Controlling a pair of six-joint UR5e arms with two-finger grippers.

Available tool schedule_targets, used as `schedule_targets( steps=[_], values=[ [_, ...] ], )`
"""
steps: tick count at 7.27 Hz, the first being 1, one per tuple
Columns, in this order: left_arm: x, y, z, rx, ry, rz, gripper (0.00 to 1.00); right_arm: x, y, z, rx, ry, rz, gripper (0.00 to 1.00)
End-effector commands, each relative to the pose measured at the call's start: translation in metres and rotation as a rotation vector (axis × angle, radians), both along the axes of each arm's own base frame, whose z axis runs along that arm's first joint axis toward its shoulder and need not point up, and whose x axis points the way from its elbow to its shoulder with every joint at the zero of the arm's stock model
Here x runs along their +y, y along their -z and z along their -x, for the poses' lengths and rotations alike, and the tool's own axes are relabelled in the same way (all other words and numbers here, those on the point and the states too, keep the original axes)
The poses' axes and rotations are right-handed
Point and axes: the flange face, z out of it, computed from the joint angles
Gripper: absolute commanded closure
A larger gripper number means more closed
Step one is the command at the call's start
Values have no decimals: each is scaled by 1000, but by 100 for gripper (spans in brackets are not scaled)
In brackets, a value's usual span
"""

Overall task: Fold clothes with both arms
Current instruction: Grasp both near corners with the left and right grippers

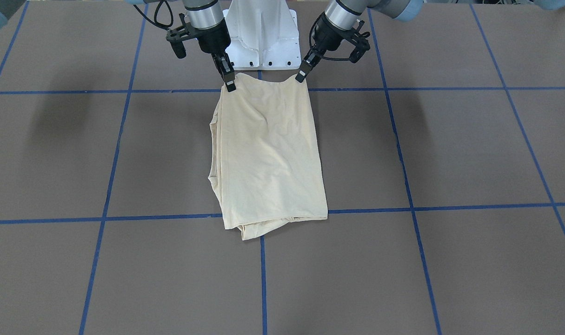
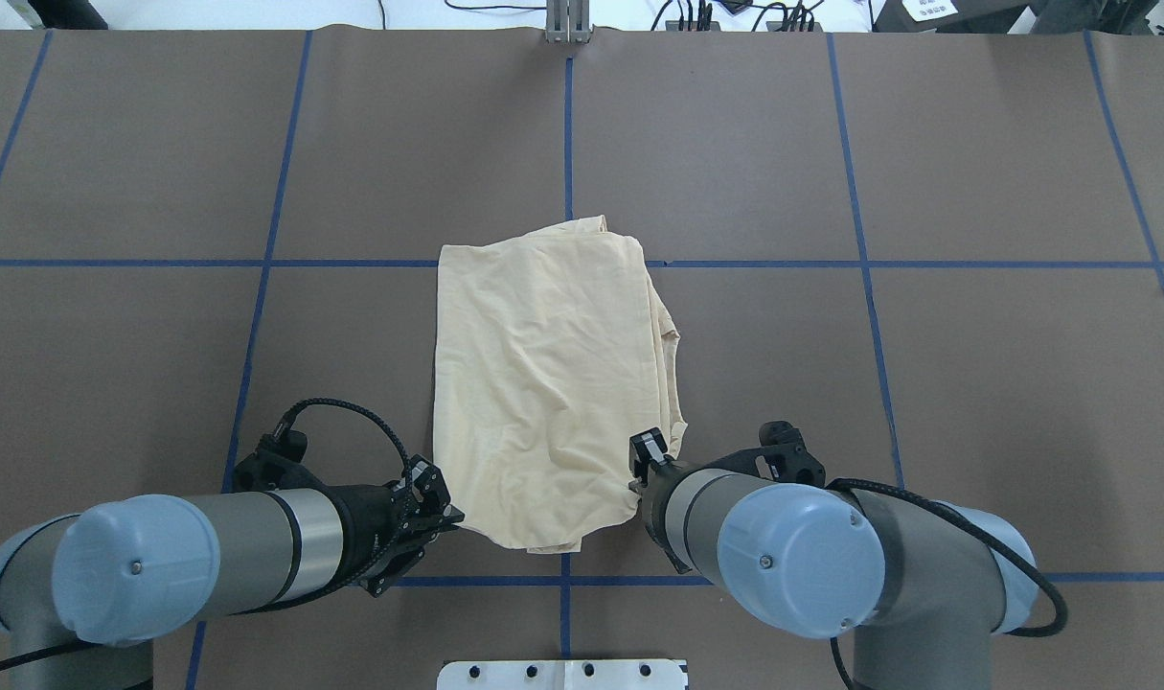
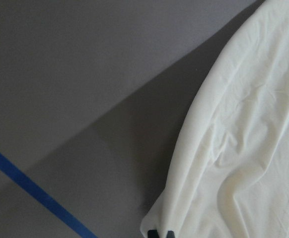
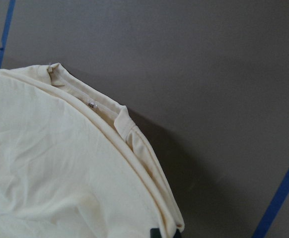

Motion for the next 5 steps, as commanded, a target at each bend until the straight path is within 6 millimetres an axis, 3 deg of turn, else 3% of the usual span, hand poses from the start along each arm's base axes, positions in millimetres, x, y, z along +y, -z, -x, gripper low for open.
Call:
schedule_targets(
  steps=[1,2,4,5],
  values=[
    [4,41,17,-29,1,20,100,4,20,-33,29,-4,29,100],
    [-7,48,17,-22,21,15,100,-25,20,-38,39,-29,58,100],
    [-79,48,23,-79,119,-65,100,-108,25,-26,67,-76,113,100],
    [-104,43,21,-112,151,-76,100,-139,31,-12,92,-70,109,100]
  ],
)
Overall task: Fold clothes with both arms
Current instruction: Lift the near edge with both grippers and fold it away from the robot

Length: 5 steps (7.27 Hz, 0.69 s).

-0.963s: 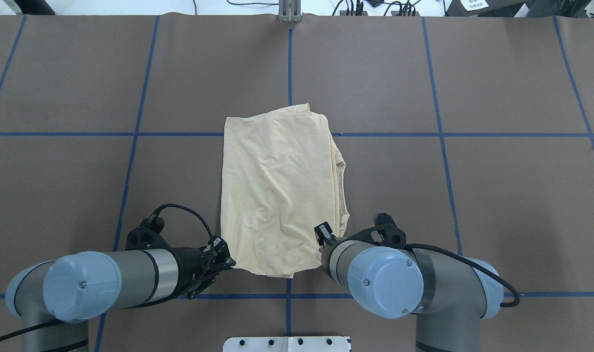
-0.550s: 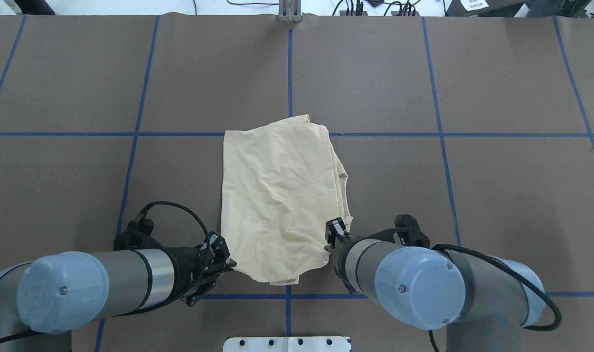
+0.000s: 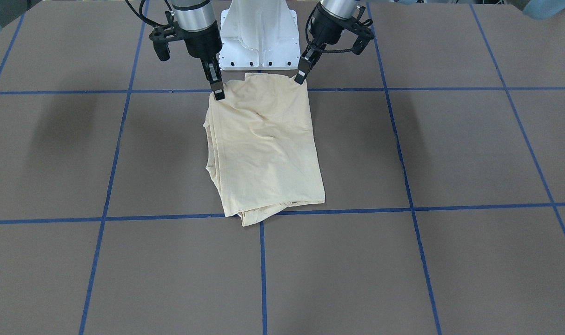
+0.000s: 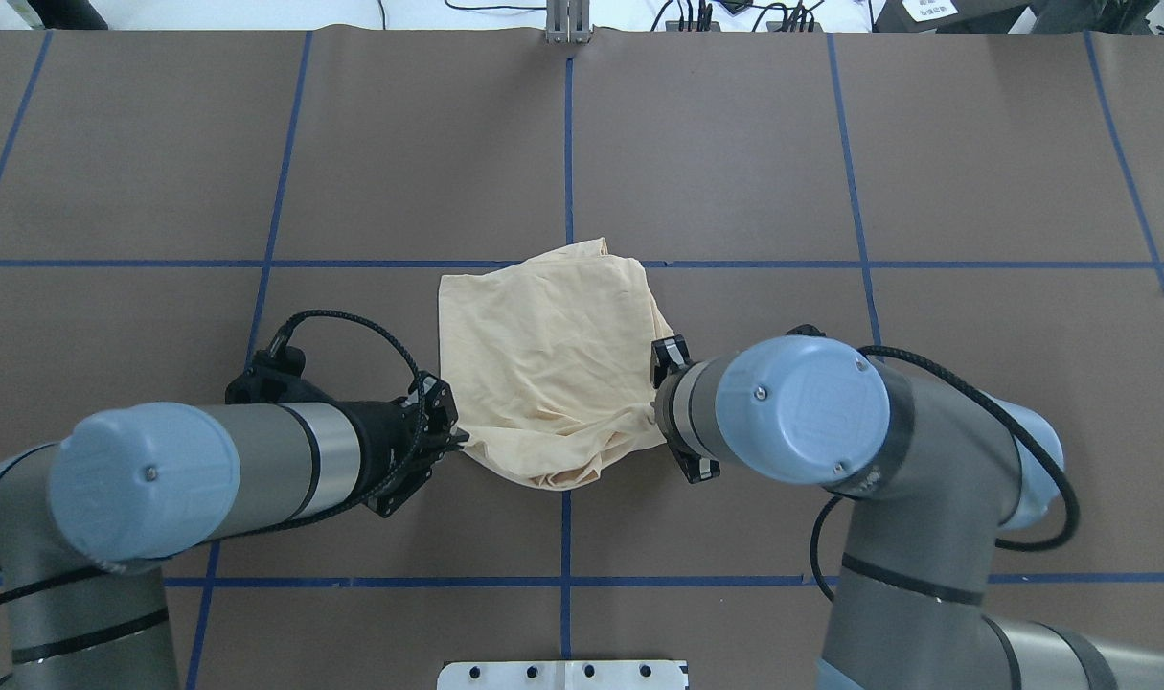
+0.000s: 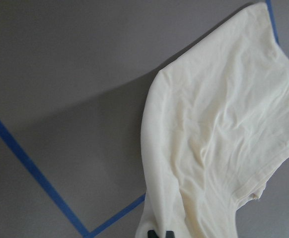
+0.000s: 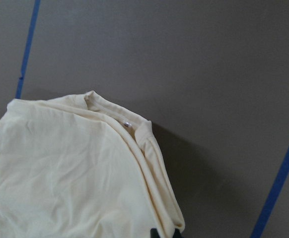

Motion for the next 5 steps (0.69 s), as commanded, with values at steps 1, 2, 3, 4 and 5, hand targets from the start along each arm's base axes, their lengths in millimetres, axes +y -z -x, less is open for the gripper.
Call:
schedule_targets(
  steps=[1,2,3,4,5],
  values=[
    [-58,-6,-3,-69,61,-48,100,-72,9,27,64,26,2,100],
    [-82,-10,-16,-104,78,-52,100,-96,8,43,91,48,20,100],
    [-113,-10,-23,-119,116,-44,100,-116,9,56,117,66,26,100],
    [-128,-30,-35,-154,127,-29,100,-138,1,56,100,69,7,100],
    [-145,-40,-38,-143,146,-33,100,-166,-25,70,66,68,-2,100]
  ],
)
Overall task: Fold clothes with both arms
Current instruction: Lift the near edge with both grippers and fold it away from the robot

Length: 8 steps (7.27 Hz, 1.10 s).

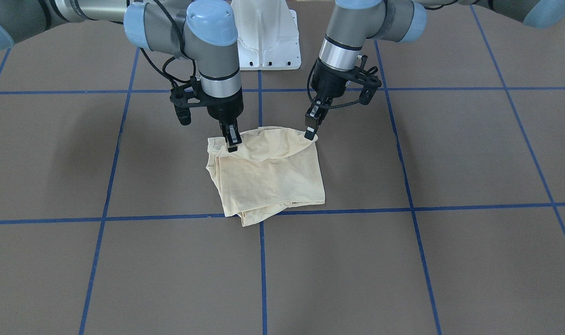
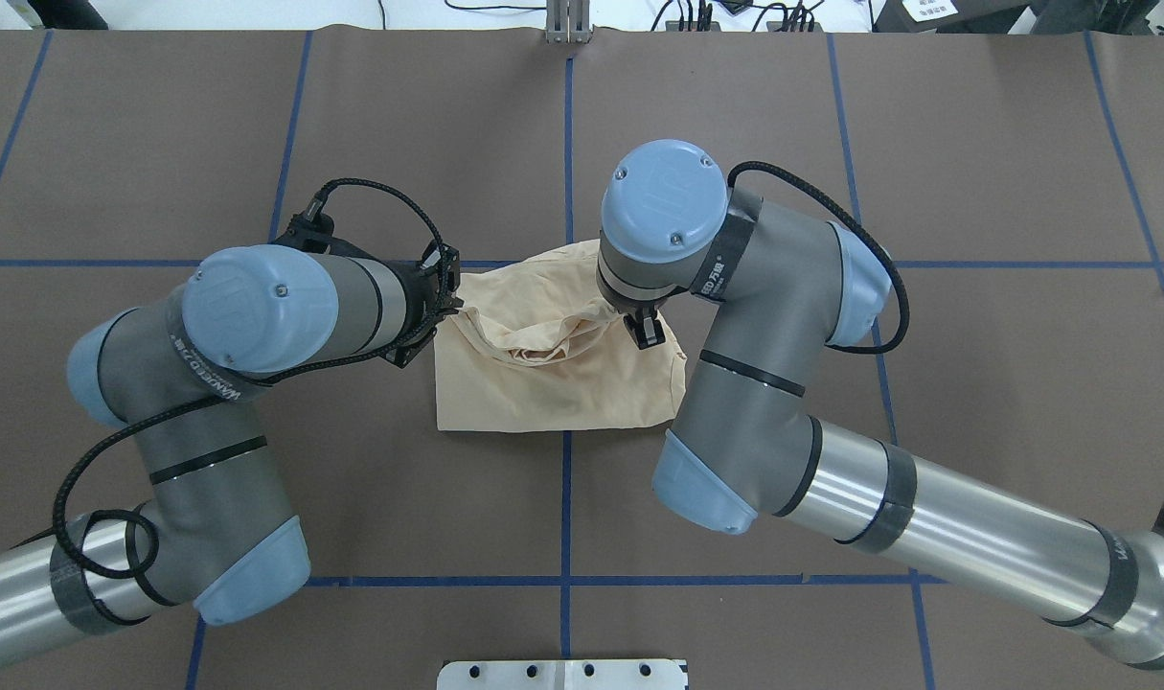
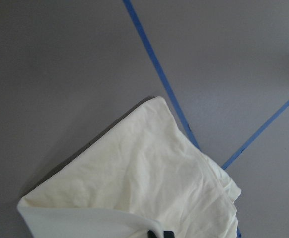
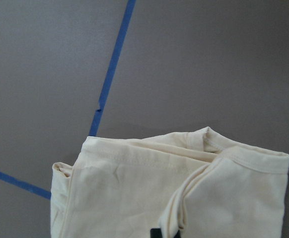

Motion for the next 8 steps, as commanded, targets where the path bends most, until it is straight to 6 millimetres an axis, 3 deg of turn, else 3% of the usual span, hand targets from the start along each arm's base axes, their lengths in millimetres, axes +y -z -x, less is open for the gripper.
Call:
schedule_targets(
  steps=[1,2,4,7,8],
  values=[
    [-38,-25,-21,-24,25,-5,100,-43,-37,20,-28,16,-30,100],
    [-49,-29,-22,-30,29,-18,100,-46,-39,20,-19,30,-41,100],
    [-67,-54,-43,-33,34,-19,100,-60,-34,39,0,54,-36,100],
    [-99,-63,-34,-21,78,-28,100,-89,-40,27,27,56,-48,100],
    [-117,-60,-32,-20,100,-28,100,-106,-45,25,16,40,-57,65]
  ],
)
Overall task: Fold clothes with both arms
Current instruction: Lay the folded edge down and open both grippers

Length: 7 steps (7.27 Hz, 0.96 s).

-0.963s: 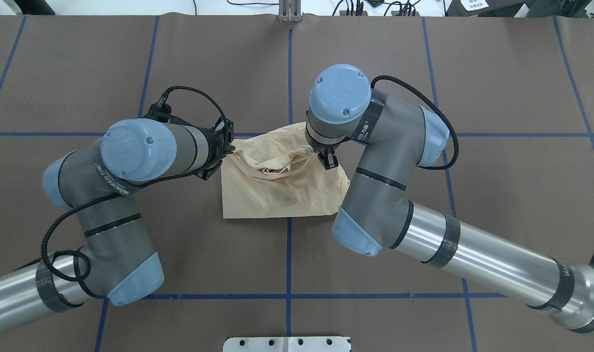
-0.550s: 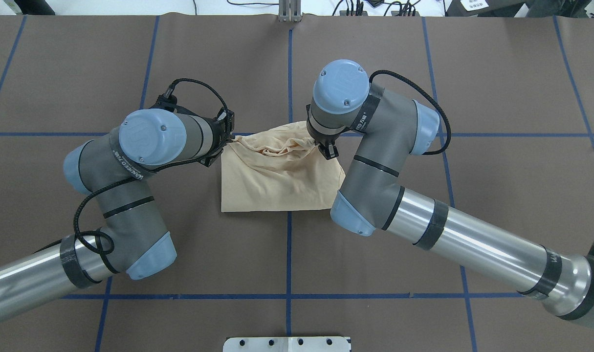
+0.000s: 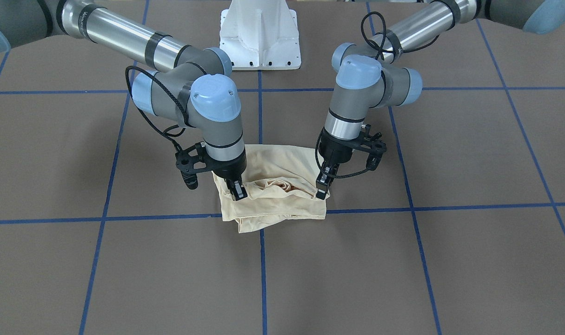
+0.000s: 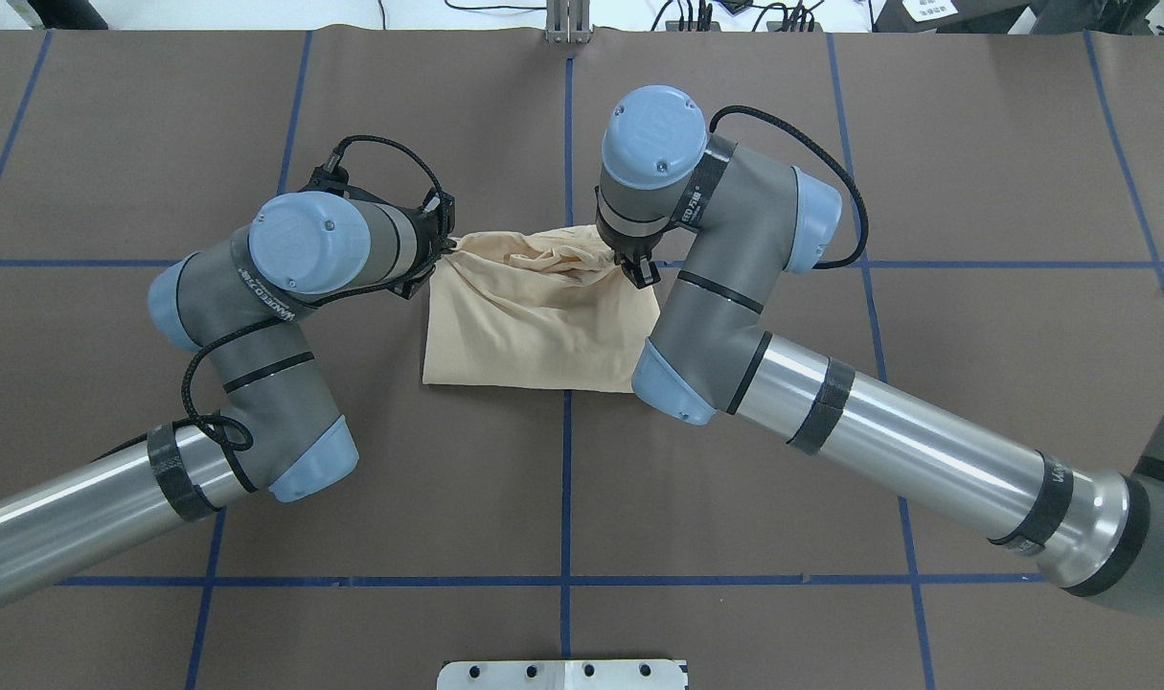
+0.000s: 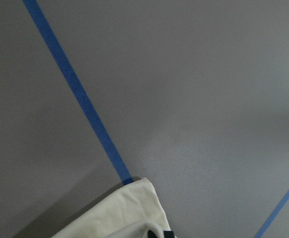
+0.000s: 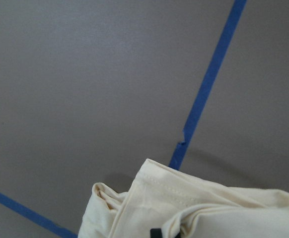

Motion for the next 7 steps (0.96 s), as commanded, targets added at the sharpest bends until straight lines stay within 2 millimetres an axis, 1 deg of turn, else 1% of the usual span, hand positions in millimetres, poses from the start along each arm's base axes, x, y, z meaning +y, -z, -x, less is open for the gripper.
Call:
schedule_targets(
  steps=[1,2,3,4,5,6,7],
  values=[
    [-36,3,-5,-8,37,5,79,-38,-2,16,3,-14,-5,37],
    [-55,7,-7,-1,55,-1,65,-60,10,17,11,-33,1,2],
    [-75,-10,3,10,84,-12,49,-87,9,-11,18,-24,-22,1],
    [-98,-27,19,-2,96,-60,47,-107,7,-37,17,25,-51,1],
    [-108,-28,32,-16,99,-79,47,-108,7,-38,14,31,-49,1],
    [-110,-25,35,-35,84,-108,48,-109,9,-42,12,33,-59,1],
    [-110,-25,38,-57,50,-138,48,-118,9,-59,19,58,-99,1]
  ],
)
